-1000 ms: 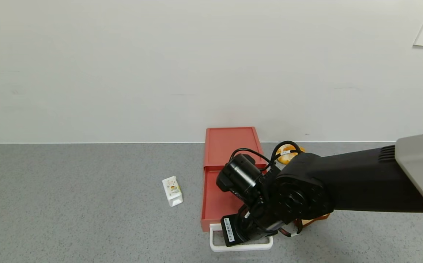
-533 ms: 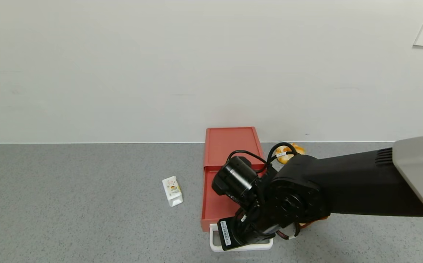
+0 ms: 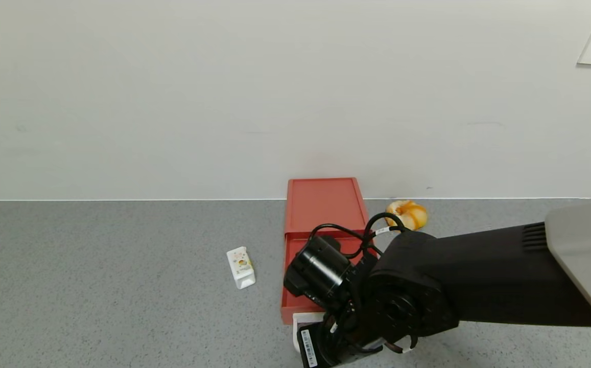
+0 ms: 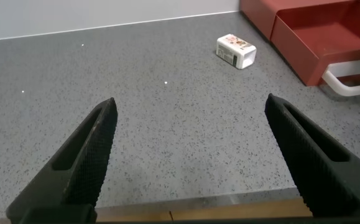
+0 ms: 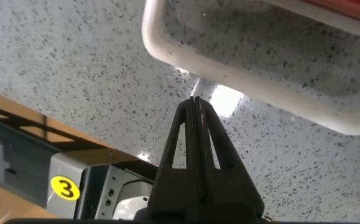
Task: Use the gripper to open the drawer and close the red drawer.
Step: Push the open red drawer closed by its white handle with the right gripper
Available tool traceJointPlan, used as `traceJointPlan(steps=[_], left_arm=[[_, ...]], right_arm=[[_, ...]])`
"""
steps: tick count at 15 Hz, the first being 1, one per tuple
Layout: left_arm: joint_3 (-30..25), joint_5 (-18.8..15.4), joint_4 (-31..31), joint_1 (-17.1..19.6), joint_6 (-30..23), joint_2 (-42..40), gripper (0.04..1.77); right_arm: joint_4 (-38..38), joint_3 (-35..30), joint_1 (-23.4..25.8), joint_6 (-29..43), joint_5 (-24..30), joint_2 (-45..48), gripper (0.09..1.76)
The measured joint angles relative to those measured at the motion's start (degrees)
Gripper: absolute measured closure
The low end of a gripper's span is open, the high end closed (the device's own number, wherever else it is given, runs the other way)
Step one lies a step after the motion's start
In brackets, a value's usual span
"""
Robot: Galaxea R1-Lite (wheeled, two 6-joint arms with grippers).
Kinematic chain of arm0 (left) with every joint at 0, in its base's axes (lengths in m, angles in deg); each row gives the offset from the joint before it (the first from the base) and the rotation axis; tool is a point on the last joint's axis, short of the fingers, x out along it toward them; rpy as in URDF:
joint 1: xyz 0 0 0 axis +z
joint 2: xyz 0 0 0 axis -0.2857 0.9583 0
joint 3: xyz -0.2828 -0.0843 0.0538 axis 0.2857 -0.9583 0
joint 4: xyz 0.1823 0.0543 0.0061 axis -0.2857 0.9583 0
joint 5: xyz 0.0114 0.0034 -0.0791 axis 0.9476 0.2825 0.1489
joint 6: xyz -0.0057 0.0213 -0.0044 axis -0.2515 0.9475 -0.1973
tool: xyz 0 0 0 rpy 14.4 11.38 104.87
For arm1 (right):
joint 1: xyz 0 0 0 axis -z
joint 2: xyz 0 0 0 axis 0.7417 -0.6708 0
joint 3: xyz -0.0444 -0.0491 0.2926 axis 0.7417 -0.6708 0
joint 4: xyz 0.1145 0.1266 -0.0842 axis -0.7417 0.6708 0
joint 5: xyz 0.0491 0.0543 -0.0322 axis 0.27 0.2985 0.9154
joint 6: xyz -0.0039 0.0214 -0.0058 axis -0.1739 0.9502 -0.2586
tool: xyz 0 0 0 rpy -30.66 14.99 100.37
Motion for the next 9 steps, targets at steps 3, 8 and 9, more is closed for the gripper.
traceJointPlan(steps=[3,8,9], left_arm=[[0.0,-0.02,0.02,0.0,0.0,0.0,0.09],[0.0,0.0,0.02,0.0,0.0,0.0,0.09],[0.0,0.02,0.02,0.0,0.0,0.0,0.09]], right_arm=[[-0.01,-0.74,-0.67,0.33,-1.15,-0.04,1.73],[-0.23,-0.89,-2.18,1.23,-2.12,-1.3,1.73],[-0.3,-0.88,-2.24,1.32,-2.61,-1.61,1.73]])
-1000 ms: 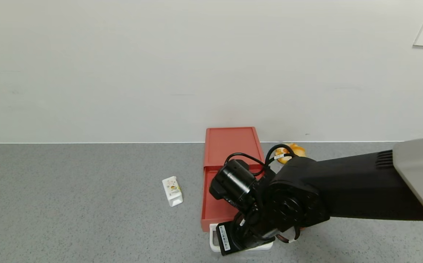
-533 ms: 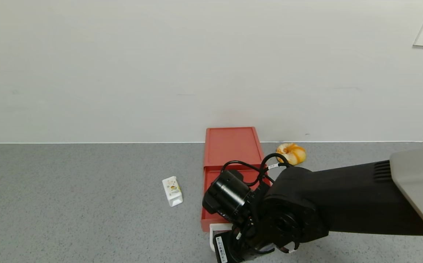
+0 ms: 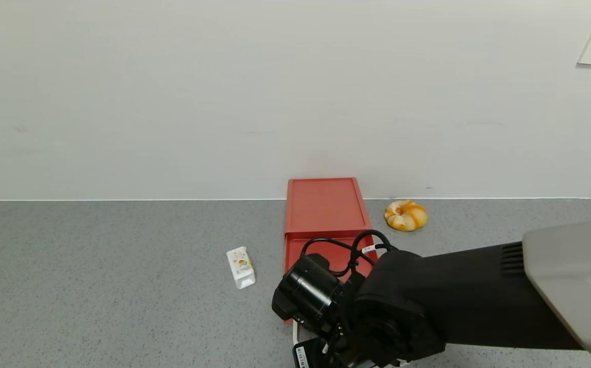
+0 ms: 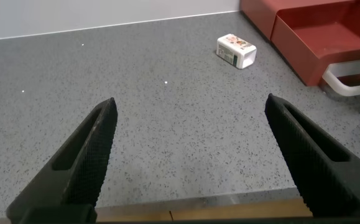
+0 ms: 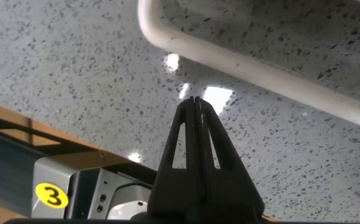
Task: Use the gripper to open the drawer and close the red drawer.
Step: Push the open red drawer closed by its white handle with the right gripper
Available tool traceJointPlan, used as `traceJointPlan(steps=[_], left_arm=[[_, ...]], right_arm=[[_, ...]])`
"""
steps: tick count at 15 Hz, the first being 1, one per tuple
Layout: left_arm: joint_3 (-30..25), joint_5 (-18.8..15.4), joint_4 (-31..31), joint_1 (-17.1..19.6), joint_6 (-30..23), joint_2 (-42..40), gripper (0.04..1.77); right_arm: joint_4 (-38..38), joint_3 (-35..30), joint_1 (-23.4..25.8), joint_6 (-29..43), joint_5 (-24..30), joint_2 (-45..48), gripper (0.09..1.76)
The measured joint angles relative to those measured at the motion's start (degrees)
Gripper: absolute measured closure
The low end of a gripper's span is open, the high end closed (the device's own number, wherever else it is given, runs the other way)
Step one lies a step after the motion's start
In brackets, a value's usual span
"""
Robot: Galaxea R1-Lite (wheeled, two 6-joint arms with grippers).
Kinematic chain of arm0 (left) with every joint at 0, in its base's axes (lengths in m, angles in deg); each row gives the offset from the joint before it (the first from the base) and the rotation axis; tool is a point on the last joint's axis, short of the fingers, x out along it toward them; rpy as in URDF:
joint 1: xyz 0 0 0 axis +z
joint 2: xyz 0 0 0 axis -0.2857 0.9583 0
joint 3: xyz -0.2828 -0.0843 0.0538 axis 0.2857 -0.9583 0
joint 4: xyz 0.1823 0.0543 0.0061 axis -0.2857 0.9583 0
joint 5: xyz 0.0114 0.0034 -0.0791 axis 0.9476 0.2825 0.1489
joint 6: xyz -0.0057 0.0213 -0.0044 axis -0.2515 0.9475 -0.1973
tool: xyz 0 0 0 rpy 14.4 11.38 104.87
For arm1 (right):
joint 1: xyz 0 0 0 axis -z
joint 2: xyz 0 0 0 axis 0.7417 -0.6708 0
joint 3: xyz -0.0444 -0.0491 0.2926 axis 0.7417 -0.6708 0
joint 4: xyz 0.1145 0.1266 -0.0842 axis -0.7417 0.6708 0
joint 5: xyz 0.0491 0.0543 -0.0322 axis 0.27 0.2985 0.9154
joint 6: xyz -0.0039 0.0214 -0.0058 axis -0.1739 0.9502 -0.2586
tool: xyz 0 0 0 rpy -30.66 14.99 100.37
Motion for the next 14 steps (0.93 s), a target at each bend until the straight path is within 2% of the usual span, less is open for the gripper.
traceJointPlan(steps=[14], left_arm=[[0.0,-0.02,-0.02,0.0,-0.02,0.0,0.09]], right_arm=[[-3.45,0.18,0.06,0.61,-4.22,-1.07,1.73]])
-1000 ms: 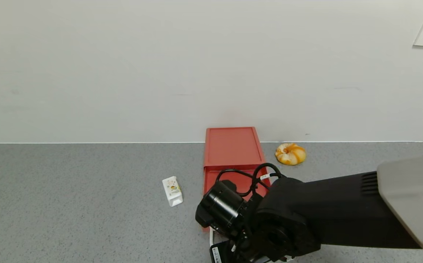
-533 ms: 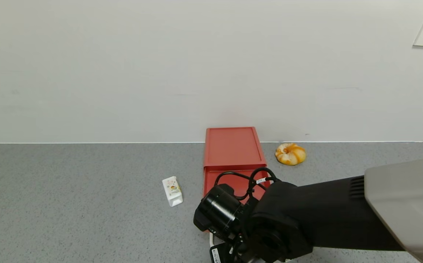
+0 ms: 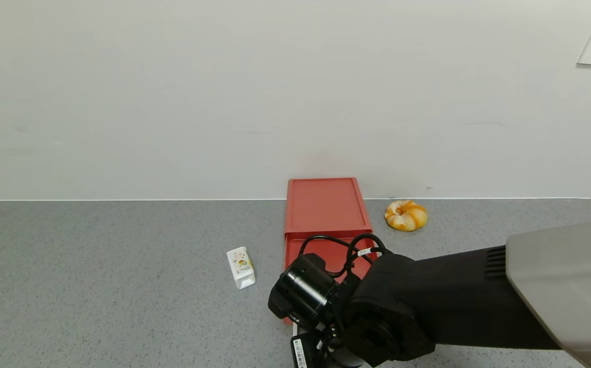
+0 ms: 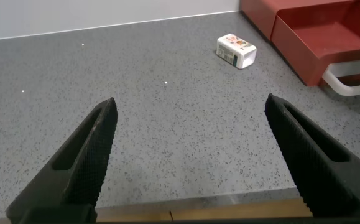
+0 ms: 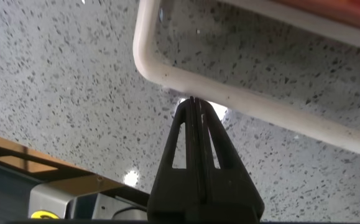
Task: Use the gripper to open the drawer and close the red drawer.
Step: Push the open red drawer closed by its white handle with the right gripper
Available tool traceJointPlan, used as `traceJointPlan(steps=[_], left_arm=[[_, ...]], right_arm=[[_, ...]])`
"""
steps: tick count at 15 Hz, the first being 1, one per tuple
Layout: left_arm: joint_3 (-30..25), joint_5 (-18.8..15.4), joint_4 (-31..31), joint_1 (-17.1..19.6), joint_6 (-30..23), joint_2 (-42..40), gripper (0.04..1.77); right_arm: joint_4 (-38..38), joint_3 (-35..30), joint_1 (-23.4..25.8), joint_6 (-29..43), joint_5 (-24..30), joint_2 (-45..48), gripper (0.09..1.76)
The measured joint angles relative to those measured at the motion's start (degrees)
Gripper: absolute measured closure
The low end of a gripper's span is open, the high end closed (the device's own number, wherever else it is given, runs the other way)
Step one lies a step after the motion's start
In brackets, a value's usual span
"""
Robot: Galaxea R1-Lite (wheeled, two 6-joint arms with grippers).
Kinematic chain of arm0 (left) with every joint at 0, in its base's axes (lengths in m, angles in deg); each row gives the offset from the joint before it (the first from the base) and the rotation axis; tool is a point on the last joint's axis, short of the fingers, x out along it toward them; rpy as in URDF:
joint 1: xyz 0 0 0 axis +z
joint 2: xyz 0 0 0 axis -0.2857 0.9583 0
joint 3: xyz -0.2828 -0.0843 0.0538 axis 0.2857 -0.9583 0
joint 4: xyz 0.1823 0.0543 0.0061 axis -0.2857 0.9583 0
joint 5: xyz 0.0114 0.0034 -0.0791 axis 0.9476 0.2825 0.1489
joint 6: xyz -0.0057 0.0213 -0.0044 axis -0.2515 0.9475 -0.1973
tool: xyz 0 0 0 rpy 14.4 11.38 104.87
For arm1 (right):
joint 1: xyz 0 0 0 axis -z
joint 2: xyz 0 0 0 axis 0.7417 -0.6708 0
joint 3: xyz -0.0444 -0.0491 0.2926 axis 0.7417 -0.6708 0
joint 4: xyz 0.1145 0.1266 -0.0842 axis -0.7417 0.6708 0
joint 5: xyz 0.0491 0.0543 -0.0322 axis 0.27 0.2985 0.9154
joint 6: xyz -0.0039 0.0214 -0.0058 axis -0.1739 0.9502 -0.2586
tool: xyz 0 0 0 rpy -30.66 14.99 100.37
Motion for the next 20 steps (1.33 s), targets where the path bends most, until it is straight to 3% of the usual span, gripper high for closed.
traceJointPlan(steps=[20], left_arm=[[0.0,0.07,0.0,0.02,0.0,0.0,0.09]], right_arm=[[-5.4,0.8,3.45,-4.91,-1.11,-0.55,1.73]])
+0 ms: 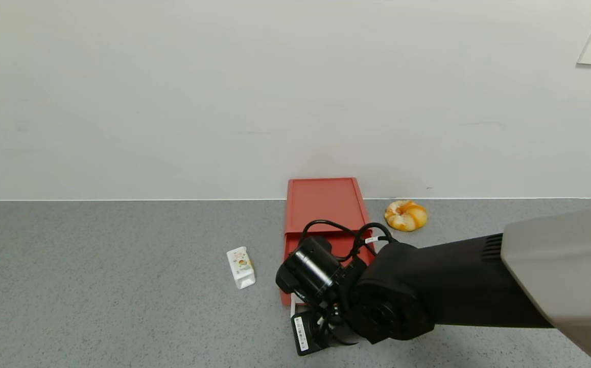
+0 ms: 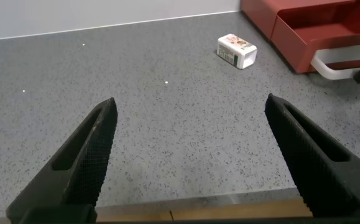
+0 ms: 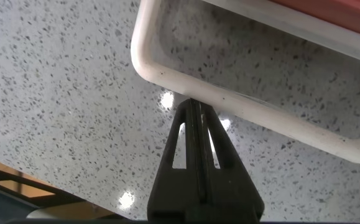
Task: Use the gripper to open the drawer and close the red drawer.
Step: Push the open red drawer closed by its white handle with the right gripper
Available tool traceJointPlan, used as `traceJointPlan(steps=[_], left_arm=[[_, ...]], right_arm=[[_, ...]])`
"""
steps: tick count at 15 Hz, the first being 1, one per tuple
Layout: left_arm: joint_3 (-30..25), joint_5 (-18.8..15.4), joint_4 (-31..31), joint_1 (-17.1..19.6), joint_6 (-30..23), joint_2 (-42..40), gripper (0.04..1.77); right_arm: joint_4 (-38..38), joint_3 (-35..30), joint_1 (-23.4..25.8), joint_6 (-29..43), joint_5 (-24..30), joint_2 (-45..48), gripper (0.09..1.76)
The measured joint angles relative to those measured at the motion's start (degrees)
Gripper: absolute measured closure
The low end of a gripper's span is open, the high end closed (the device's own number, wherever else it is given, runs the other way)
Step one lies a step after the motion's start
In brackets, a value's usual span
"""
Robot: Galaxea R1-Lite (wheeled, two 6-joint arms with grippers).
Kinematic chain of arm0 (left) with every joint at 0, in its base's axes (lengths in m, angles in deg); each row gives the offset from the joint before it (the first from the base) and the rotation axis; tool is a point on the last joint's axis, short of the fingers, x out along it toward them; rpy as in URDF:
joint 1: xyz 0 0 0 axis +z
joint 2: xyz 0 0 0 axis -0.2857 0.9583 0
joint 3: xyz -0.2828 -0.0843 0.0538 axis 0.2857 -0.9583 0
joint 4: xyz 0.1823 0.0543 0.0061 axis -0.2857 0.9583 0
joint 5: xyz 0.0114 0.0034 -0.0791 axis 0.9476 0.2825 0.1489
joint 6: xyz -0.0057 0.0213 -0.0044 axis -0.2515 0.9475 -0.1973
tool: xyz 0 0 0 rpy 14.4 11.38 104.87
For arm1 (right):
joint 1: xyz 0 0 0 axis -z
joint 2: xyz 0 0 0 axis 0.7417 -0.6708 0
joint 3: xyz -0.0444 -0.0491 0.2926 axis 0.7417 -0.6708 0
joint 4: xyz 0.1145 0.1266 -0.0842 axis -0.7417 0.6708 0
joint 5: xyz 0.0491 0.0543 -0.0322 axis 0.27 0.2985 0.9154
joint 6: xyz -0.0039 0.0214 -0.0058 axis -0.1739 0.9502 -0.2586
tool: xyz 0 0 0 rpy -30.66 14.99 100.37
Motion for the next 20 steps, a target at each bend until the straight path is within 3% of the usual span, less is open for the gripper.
traceJointPlan(steps=[14,20], left_arm=[[0.0,-0.05,0.02,-0.02,0.0,0.0,0.09],[0.0,0.0,0.02,-0.02,0.0,0.0,0.09]], right_arm=[[-5.0,0.61,3.44,-6.42,0.22,-0.48,1.73],[-5.1,3.74,5.34,-7.68,0.37,-1.77,1.73]])
